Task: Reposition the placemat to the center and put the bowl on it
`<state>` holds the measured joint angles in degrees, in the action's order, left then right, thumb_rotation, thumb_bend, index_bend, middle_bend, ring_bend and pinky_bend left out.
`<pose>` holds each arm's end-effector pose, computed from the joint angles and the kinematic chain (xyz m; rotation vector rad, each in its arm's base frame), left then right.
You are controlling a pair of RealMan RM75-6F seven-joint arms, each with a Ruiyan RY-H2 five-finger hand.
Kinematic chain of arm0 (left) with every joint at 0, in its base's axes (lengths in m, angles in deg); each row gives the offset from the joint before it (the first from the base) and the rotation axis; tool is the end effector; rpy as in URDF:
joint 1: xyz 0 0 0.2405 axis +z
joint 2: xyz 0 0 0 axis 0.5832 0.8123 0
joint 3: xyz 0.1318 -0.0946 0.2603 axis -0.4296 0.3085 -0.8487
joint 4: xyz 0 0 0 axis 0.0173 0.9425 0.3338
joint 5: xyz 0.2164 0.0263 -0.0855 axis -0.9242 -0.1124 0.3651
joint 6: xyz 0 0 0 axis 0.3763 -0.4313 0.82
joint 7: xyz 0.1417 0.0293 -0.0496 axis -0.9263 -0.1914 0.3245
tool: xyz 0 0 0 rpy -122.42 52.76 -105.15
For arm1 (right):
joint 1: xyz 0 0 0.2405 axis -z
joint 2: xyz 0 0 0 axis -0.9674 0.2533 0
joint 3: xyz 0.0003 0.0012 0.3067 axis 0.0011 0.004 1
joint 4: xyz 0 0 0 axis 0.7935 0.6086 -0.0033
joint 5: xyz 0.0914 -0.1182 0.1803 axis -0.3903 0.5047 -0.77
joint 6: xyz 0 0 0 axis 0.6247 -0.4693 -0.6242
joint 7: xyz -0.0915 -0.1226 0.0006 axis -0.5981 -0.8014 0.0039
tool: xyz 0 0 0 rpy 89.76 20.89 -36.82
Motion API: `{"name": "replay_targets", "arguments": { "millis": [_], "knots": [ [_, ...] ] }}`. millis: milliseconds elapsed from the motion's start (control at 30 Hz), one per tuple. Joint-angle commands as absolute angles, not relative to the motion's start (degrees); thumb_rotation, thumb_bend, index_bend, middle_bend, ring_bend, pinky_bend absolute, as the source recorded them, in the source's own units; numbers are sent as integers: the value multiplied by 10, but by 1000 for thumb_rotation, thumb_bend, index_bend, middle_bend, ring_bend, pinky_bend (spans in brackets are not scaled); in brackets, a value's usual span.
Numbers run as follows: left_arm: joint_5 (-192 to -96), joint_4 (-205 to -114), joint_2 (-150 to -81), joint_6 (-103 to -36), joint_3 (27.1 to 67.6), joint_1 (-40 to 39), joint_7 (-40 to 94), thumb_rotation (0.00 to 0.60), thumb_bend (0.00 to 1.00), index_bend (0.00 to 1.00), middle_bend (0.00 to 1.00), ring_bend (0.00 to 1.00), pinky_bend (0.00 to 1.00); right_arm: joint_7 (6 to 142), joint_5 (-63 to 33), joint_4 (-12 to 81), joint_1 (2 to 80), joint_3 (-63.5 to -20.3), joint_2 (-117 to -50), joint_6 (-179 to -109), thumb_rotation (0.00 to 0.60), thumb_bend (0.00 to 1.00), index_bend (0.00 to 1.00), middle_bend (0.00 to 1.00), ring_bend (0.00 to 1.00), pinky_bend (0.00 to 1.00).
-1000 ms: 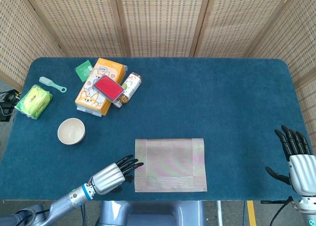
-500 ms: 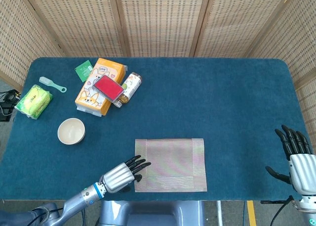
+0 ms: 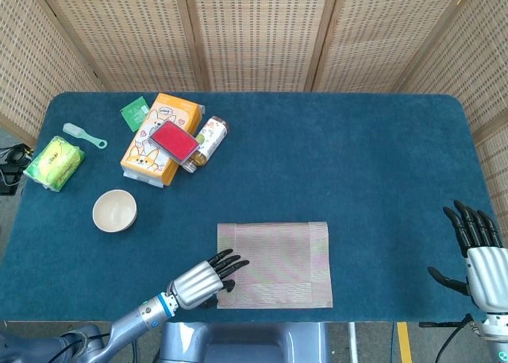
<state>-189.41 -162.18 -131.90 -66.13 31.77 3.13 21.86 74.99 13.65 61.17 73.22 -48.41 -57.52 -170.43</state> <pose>-0.1951 0.2286 -0.1367 -2.4238 -0.7010 -1.1364 -0.3289 -0.1797 0.1973 1.3603 -0.8702 1.0538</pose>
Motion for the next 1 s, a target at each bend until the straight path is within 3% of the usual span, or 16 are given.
{"name": "replay_targets", "arguments": {
  "millis": [33, 433, 1000],
  "knots": [
    [-1893, -1623, -1319, -664, 315, 30, 218, 600, 258, 456, 0, 0, 0, 750, 136, 612, 732, -484, -575, -1705, 600, 0, 0, 0, 0, 0],
    [-1900, -1622, -1312, -678, 292, 30, 207, 600, 260, 456, 0, 0, 0, 753, 136, 613, 733, -485, -573, -1704, 600, 0, 0, 0, 0, 0],
    [-1873, -1610, -1339, -668, 304, 23, 192, 600, 260, 456, 0, 0, 0, 752, 136, 612, 731, -485, -574, -1701, 600, 0, 0, 0, 0, 0]
  ]
}}
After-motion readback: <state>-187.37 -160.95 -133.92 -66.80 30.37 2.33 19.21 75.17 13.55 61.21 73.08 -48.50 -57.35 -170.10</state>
